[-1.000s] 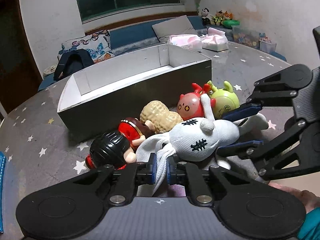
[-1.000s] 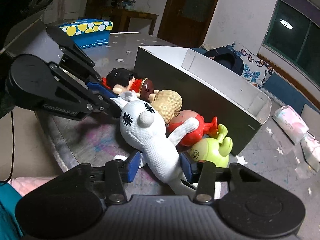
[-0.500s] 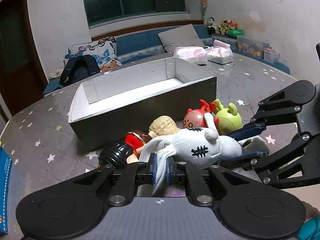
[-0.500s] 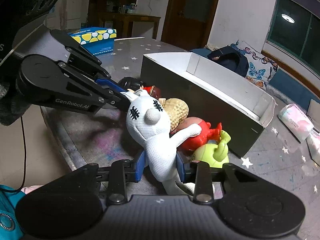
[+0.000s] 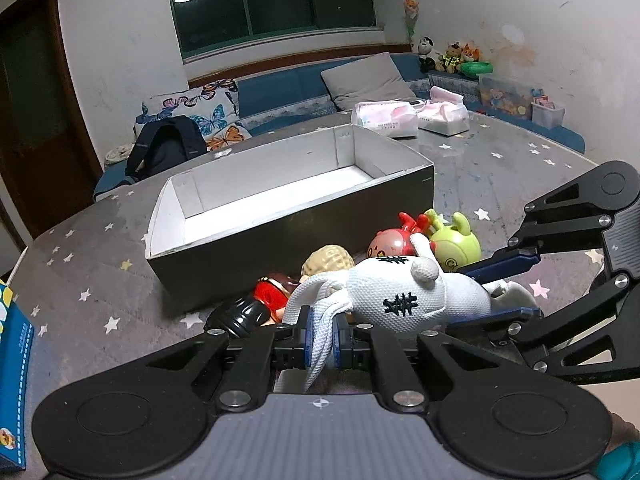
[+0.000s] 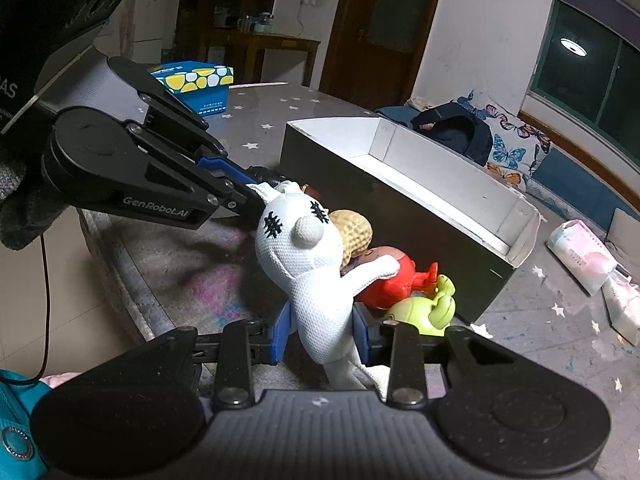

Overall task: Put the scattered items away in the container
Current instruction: 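Lift the white bunny with both tools toward the grey box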

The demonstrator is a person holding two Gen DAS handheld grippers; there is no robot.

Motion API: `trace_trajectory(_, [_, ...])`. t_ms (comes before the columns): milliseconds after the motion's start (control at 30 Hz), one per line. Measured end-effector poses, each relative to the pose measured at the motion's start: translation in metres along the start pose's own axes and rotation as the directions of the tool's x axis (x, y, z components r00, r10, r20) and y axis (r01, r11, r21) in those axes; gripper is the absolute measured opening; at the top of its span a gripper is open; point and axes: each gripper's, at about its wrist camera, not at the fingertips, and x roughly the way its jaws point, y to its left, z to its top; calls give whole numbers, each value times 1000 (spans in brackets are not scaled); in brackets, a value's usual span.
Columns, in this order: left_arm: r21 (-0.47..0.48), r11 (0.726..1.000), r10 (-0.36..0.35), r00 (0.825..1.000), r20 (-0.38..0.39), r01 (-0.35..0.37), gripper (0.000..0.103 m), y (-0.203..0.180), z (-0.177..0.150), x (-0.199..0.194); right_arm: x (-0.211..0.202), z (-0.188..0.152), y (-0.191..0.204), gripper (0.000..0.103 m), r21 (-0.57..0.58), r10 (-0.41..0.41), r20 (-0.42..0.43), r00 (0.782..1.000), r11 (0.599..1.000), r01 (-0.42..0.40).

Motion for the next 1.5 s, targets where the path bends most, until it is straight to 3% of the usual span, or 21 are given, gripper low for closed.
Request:
trace_trajectory(833, [10,999,44,998,54,-45,10,6,21,-13,-16,18,-1,31,-15,-21,63,998,1000,22])
trace_trajectory(933, [9,999,48,996,70,-49,10,9,29,-12,-19,23,-4,30,-13,-28,78,997,999,29])
trace_trajectory(967, [8,999,51,996,78,-52,10,10,33,-12,-19,25,-6,26,-14,-30,82,996,999,32])
trace_trajectory(1300, [4,999,42,990,132,-43,10,19,73,1,-21,44,-30,25,-14,-77,112,991,997,79])
trace_trajectory(1500, [-32,997,72,986,150,-68,10,36,105,21,-13,76,-57,25,-69,-124,137,983,989,134])
